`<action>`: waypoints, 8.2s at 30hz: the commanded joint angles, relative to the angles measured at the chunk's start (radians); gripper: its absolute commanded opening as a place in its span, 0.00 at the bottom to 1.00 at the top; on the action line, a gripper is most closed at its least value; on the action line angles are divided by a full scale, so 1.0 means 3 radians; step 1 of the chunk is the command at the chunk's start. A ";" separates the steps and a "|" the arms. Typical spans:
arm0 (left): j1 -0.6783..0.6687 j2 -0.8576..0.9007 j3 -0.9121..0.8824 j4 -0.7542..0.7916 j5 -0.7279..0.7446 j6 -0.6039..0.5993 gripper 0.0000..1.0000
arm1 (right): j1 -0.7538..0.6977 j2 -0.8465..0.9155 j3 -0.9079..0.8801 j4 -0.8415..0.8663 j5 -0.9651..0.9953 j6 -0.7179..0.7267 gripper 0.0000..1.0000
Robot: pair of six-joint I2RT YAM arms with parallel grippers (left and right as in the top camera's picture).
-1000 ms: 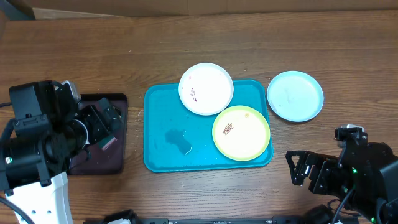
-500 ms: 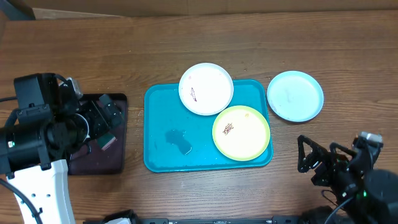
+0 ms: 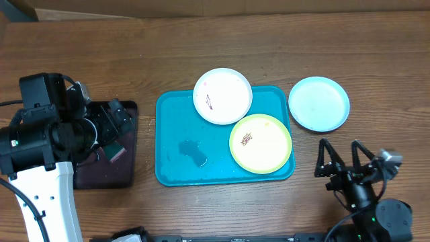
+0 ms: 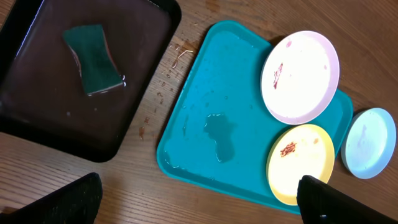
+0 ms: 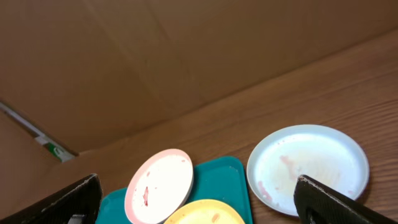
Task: Clean dirty plates on tray and stack at the side
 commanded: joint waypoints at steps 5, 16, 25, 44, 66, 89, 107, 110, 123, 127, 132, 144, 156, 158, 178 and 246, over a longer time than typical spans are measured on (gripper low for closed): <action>-0.0011 0.0032 -0.0024 0.0004 -0.0020 0.0062 1.00 | -0.0019 -0.0084 -0.0169 0.0103 -0.0159 -0.0046 1.00; -0.0011 0.0032 -0.0024 0.0004 -0.0020 0.0064 1.00 | -0.0019 -0.0085 -0.0170 0.0106 -0.0160 -0.0102 1.00; -0.0011 0.0032 -0.0024 0.0005 -0.0020 0.0064 1.00 | -0.0019 -0.0025 -0.0146 0.0117 -0.0281 -0.0100 1.00; -0.0011 0.0032 -0.0024 0.0005 -0.0020 0.0062 1.00 | -0.0019 0.0243 -0.0132 0.0474 -0.1427 -0.0088 1.00; -0.0011 0.0032 -0.0024 0.0004 -0.0020 0.0062 1.00 | -0.0025 0.0830 0.0778 0.2162 -0.1858 0.0155 1.00; -0.0011 0.0033 -0.0028 -0.0039 0.0081 -0.0081 1.00 | 0.0107 0.4510 0.3321 -0.0763 -0.3188 -0.0786 1.00; -0.0003 0.0256 -0.0053 -0.0094 -0.0526 -0.0089 0.91 | 0.0910 0.5055 0.3255 -0.0680 -0.0738 0.0315 1.00; 0.0039 0.0458 -0.0053 -0.0070 -0.0763 -0.0177 0.96 | 0.0921 0.5080 0.3176 -0.0692 -0.0740 0.0331 1.00; 0.0412 0.1677 -0.0053 0.0028 -0.0673 -0.0230 1.00 | 0.0921 0.5219 0.3070 -0.0903 -0.0740 0.0348 1.00; 0.0540 0.1994 -0.0053 0.0139 -0.0608 -0.0156 1.00 | 0.0919 0.5219 0.3071 -0.0961 -0.0740 0.0284 1.00; 0.0760 0.2211 -0.0053 0.0378 -0.0369 0.0122 0.97 | 0.0919 0.5219 0.3070 -0.1035 -0.0738 0.0060 1.00; 0.0701 0.2230 -0.0383 0.0891 -0.0348 0.0200 0.91 | 0.0919 0.5219 0.3070 -0.0997 -0.0739 0.0061 1.00; 0.0680 0.2230 -0.1099 0.1642 -0.0491 0.0076 0.90 | 0.0919 0.5219 0.3070 -0.1005 -0.0738 0.0060 1.00; 0.0680 0.2230 -0.1099 0.1667 -0.0581 0.0083 0.89 | 0.0919 0.5219 0.3070 -0.0997 -0.0738 0.0060 1.00; 0.0676 0.2230 -0.1102 0.1864 -0.0783 0.0097 0.04 | 0.0919 0.5219 0.3070 -0.0996 -0.0725 0.0061 1.00; 0.0671 0.2230 -0.1102 0.1961 -0.0785 -0.0011 0.89 | 0.0921 0.6542 0.3070 0.0253 0.0046 0.0189 0.43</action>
